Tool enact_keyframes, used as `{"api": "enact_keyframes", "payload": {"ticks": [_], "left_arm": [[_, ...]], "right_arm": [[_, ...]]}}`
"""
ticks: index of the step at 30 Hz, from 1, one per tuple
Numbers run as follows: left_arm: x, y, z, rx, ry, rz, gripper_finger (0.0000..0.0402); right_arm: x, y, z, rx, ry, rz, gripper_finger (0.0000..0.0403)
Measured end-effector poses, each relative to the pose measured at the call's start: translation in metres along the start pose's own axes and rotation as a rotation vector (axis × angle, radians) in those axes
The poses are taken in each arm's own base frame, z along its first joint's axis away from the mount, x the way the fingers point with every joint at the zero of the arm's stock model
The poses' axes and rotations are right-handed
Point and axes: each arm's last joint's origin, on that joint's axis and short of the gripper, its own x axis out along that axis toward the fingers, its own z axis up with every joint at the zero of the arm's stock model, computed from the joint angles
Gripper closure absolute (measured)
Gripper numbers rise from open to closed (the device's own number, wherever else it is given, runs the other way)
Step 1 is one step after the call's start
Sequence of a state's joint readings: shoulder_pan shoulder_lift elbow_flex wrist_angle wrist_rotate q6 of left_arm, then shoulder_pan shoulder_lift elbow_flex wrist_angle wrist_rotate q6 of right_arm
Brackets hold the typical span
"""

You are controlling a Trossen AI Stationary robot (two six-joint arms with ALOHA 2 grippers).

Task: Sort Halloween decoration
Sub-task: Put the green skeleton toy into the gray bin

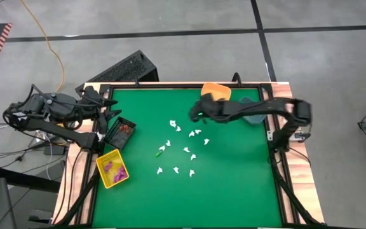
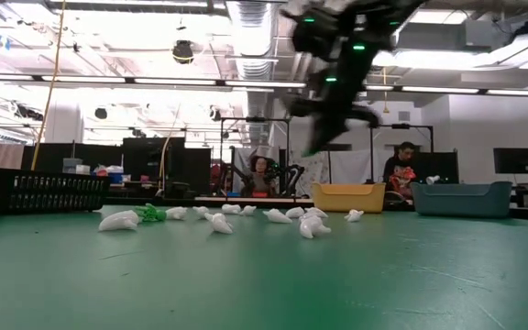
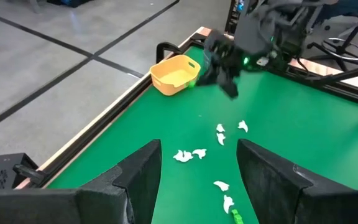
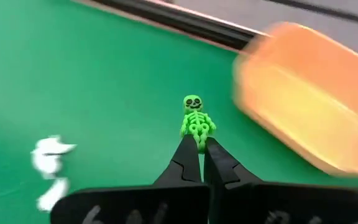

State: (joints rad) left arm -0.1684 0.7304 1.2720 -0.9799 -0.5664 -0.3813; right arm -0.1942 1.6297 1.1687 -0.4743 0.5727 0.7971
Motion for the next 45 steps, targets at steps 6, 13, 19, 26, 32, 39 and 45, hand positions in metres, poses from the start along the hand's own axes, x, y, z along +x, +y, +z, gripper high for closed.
{"api": "enact_keyframes", "payload": {"ticks": [6, 13, 19, 26, 32, 39, 45], "left_arm": [[0.000, 0.001, 0.001, -0.006, -0.019, 0.045, 0.0202], [0.001, 0.001, 0.001, -0.007, -0.019, 0.051, 0.0202], [0.000, 0.002, 0.001, -0.015, -0.036, 0.092, 0.0202], [0.000, 0.002, 0.001, -0.023, -0.036, 0.096, 0.0202], [0.001, 0.003, 0.000, -0.042, -0.024, 0.091, 0.0202], [0.000, 0.004, -0.004, -0.043, 0.006, 0.106, 0.0202], [0.000, 0.004, -0.004, -0.043, 0.008, 0.108, 0.0202]], "right_arm": [[-0.025, -0.069, -0.017, 0.224, -0.056, -0.108, 0.0403], [-0.041, -0.122, -0.040, 0.455, -0.027, -0.299, 0.0403], [-0.036, -0.136, -0.046, 0.497, 0.057, -0.380, 0.0403], [-0.020, -0.149, -0.041, 0.572, 0.081, -0.462, 0.0403], [-0.007, -0.159, -0.035, 0.610, 0.157, -0.457, 0.0403], [-0.004, -0.166, -0.032, 0.645, 0.171, -0.469, 0.0400], [-0.003, -0.172, -0.030, 0.669, 0.170, -0.492, 0.0363]]}}
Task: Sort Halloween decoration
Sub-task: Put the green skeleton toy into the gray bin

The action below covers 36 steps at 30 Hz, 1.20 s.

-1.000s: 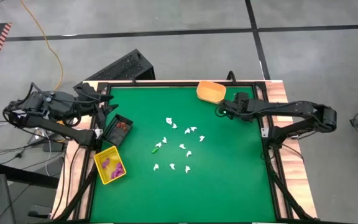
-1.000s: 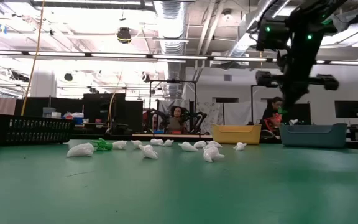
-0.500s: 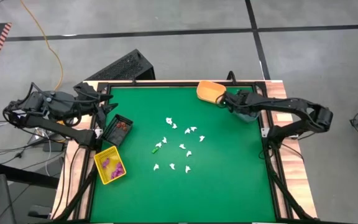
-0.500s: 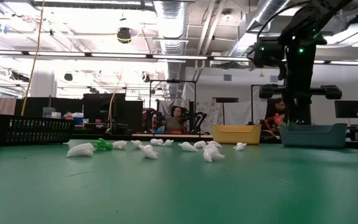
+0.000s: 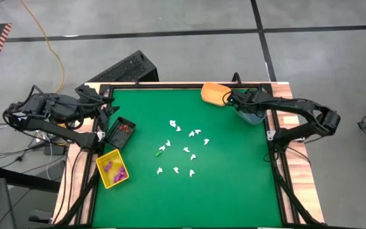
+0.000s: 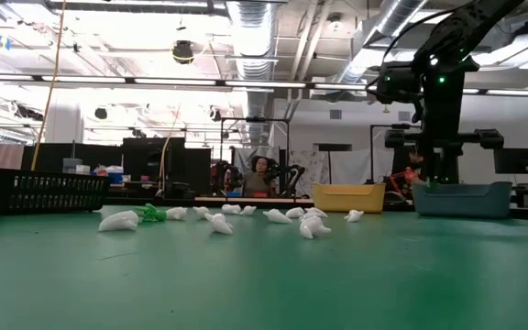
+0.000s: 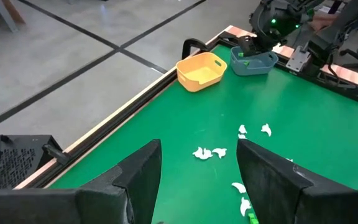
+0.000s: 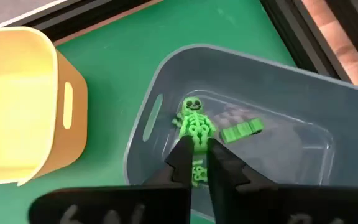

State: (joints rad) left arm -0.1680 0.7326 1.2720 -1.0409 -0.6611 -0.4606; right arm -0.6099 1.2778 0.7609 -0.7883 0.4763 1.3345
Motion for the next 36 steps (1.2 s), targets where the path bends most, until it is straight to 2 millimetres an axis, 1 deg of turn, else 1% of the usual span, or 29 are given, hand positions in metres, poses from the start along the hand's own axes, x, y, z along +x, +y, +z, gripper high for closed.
{"api": "enact_keyframes", "payload": {"ticks": [7, 11, 16, 19, 21, 23, 25, 28, 29, 32, 34, 36], "left_arm": [[0.000, 0.000, 0.000, -0.001, -0.004, 0.007, 0.0202], [0.000, 0.000, 0.000, -0.006, -0.004, 0.008, 0.0202], [0.000, 0.000, 0.000, -0.007, -0.004, 0.007, 0.0202], [0.000, 0.000, 0.000, -0.007, -0.004, 0.008, 0.0202], [0.000, 0.000, 0.000, -0.007, -0.004, 0.008, 0.0202], [0.000, 0.000, 0.000, -0.007, -0.004, 0.008, 0.0202], [0.000, 0.000, 0.000, -0.007, -0.004, 0.008, 0.0202], [0.000, 0.000, 0.000, -0.007, -0.004, 0.008, 0.0202], [0.000, 0.000, 0.000, -0.007, -0.005, 0.010, 0.0202], [0.000, 0.001, 0.000, -0.007, -0.013, 0.026, 0.0202], [0.000, 0.001, 0.000, -0.007, -0.014, 0.028, 0.0202], [0.000, 0.001, 0.000, -0.007, -0.014, 0.029, 0.0202]], "right_arm": [[0.000, 0.000, 0.001, -0.005, -0.014, -0.004, 0.0286], [-0.002, 0.004, 0.000, -0.080, -0.022, 0.035, 0.0246], [-0.019, 0.020, -0.003, -0.223, -0.052, 0.133, 0.0219], [-0.034, 0.030, -0.008, -0.268, -0.089, 0.195, 0.0216], [-0.046, 0.039, -0.013, -0.309, -0.133, 0.268, 0.0217], [-0.057, 0.050, -0.022, -0.398, -0.185, 0.386, 0.0219], [-0.072, 0.063, -0.033, -0.548, -0.244, 0.550, 0.0220], [-0.098, 0.081, -0.056, -0.794, -0.309, 0.843, 0.0221], [-0.105, 0.085, -0.064, -0.845, -0.332, 0.923, 0.0221], [-0.118, 0.097, -0.087, -0.896, -0.403, 1.090, 0.0221], [-0.120, 0.105, -0.102, -0.910, -0.435, 1.173, 0.0221], [-0.119, 0.112, -0.116, -0.931, -0.424, 1.256, 0.0221]]}}
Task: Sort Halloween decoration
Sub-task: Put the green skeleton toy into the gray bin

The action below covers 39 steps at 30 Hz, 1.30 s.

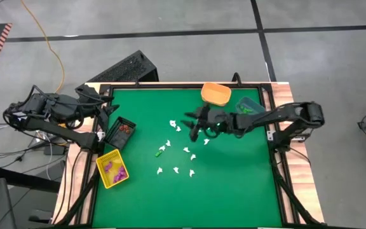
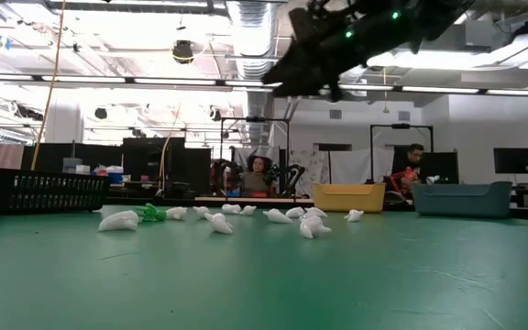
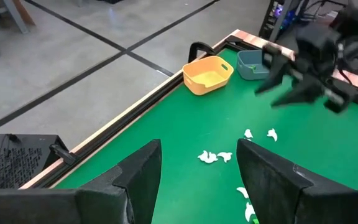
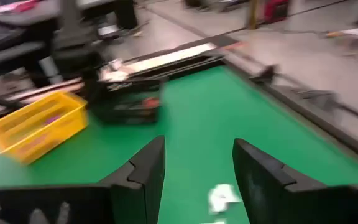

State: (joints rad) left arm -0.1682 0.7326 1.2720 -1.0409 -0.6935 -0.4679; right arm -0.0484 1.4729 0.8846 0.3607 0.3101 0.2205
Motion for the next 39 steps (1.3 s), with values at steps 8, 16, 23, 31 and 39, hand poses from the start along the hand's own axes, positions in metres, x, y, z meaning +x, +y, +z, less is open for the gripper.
{"api": "enact_keyframes", "payload": {"ticks": [8, 16, 23, 31, 39], "left_arm": [[0.000, 0.000, 0.000, 0.000, 0.002, -0.004, 0.0202], [0.000, 0.000, -0.001, 0.006, 0.009, -0.002, 0.0202], [0.000, 0.001, -0.002, 0.013, 0.017, 0.002, 0.0202], [0.000, 0.001, -0.002, 0.006, 0.022, 0.005, 0.0202], [0.000, 0.002, -0.004, 0.012, 0.035, 0.012, 0.0202]], "right_arm": [[0.054, 0.041, -0.018, -0.095, 0.180, 0.227, 0.0221], [0.102, 0.071, -0.013, -0.293, 0.301, 0.388, 0.0221], [0.132, 0.084, -0.016, -0.416, 0.362, 0.486, 0.0221], [0.149, 0.090, -0.039, -0.546, 0.418, 0.545, 0.0221], [0.159, 0.089, -0.061, -0.564, 0.451, 0.570, 0.0221]]}}
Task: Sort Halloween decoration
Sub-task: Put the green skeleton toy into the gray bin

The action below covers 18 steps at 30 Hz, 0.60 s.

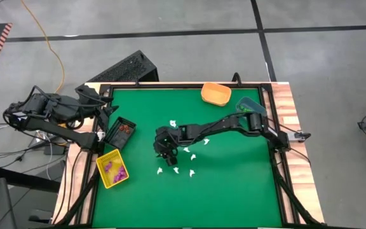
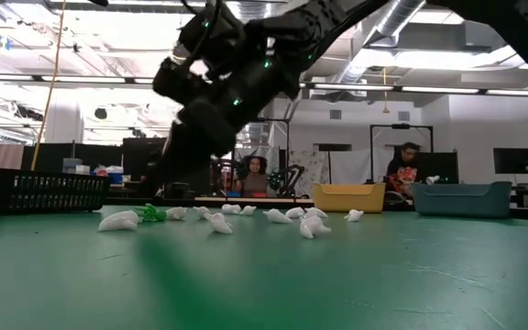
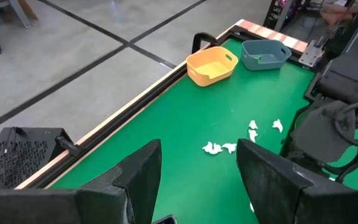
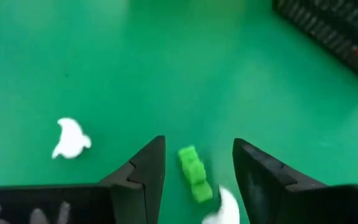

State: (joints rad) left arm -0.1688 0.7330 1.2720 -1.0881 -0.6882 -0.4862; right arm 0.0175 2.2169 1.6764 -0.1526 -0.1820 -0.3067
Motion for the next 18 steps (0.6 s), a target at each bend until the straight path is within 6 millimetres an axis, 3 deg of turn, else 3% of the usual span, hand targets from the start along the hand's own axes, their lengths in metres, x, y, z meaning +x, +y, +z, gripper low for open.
{"api": "enact_keyframes", "payload": {"ticks": [11, 18], "left_arm": [[0.000, 0.000, 0.000, -0.005, 0.002, 0.005, 0.0202], [0.000, 0.001, -0.002, 0.006, 0.012, 0.015, 0.0202]], "right_arm": [[0.021, -0.003, -0.020, 0.006, 0.039, 0.009, 0.0247], [0.021, -0.004, -0.023, 0.023, 0.059, 0.009, 0.0308]]}}
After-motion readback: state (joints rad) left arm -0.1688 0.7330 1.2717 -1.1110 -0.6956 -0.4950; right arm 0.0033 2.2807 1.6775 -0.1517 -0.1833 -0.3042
